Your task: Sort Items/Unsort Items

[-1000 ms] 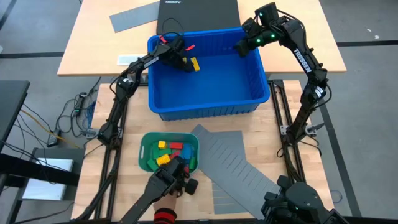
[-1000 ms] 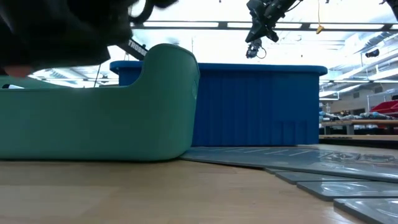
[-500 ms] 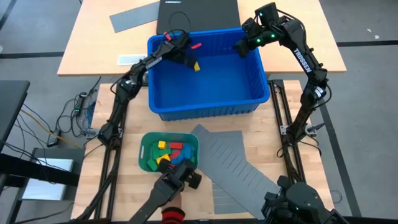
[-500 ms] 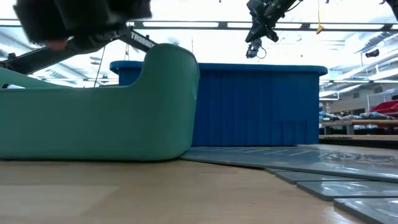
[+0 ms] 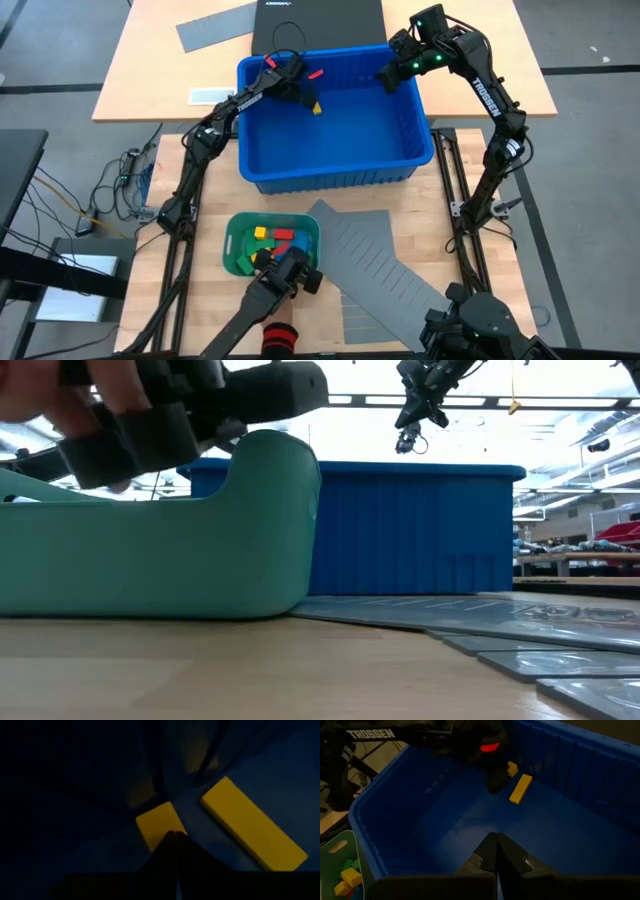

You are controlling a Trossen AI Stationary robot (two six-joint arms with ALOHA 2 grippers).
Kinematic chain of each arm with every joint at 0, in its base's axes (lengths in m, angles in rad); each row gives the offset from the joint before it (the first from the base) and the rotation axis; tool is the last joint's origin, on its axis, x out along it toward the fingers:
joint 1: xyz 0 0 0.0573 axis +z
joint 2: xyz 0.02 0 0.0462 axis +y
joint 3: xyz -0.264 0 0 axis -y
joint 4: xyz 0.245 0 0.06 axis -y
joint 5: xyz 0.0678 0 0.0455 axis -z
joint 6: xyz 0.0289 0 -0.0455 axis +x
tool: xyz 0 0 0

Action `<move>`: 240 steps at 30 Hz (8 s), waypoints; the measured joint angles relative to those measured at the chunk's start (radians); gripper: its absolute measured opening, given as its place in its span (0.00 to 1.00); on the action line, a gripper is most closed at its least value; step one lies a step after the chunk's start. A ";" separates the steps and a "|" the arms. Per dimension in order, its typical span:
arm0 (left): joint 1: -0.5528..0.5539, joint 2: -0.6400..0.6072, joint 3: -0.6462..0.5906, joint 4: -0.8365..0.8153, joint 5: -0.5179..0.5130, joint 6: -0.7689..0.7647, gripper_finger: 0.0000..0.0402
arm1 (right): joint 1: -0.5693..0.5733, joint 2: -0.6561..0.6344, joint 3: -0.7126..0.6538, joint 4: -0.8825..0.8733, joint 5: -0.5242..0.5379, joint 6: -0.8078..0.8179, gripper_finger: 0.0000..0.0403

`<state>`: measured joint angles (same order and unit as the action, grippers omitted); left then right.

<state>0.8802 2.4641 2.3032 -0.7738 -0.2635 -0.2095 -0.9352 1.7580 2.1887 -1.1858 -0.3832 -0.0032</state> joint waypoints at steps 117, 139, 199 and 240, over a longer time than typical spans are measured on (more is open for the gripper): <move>0.017 0.053 0.051 -0.065 0.179 0.101 0.32 | 0.033 0.000 0.000 -0.022 -0.013 -0.025 0.00; -0.093 -0.367 0.054 -0.231 0.343 0.049 0.32 | 0.033 0.000 0.000 0.053 -0.013 -0.043 0.01; -0.639 -0.749 -0.359 -0.582 0.273 -0.452 0.46 | 0.033 0.001 0.000 0.072 -0.062 -0.071 0.00; -0.098 -0.037 0.027 0.041 0.309 0.039 0.21 | 0.137 0.011 0.000 0.159 -0.004 0.119 0.00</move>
<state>0.7821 2.4270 2.3302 -0.7327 0.0455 -0.1706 -0.7981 1.7690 2.1883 -1.0265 -0.3871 0.1154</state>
